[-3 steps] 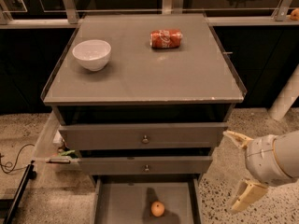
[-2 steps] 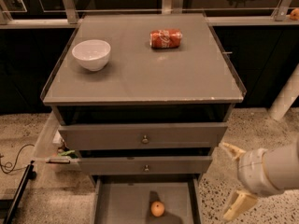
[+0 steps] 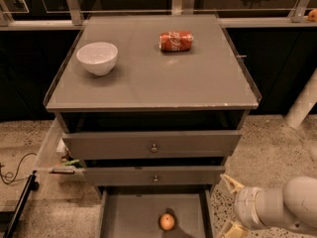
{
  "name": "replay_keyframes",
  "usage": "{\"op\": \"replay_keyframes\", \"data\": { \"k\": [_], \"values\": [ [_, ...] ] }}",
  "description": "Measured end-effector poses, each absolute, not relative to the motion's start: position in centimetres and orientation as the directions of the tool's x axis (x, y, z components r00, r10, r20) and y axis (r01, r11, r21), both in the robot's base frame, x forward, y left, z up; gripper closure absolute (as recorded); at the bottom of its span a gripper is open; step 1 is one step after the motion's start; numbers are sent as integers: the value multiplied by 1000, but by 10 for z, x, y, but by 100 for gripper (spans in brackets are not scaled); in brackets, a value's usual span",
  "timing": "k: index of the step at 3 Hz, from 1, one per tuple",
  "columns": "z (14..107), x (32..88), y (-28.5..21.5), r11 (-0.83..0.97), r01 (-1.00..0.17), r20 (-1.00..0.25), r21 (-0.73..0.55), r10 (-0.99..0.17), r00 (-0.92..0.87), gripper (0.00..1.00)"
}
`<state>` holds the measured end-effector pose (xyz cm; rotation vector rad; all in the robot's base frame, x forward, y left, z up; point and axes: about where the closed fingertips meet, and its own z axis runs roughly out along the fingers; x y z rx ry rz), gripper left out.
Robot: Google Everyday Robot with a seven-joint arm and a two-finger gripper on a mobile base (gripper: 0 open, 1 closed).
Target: Pick orange from bottom drawer and place on counter
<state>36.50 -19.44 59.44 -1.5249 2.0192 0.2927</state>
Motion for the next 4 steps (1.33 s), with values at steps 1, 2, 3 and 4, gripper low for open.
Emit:
{"op": "replay_keyframes", "data": {
  "k": [1, 2, 3, 4],
  "values": [
    [553, 386, -185, 338, -918, -601, -206, -784, -153, 0],
    [507, 404, -179, 349, -921, -634, -175, -755, -165, 0],
    [507, 404, -179, 349, -921, -634, -175, -755, -165, 0],
    [499, 398, -171, 317, -927, -616, -200, -777, -132, 0]
  ]
}}
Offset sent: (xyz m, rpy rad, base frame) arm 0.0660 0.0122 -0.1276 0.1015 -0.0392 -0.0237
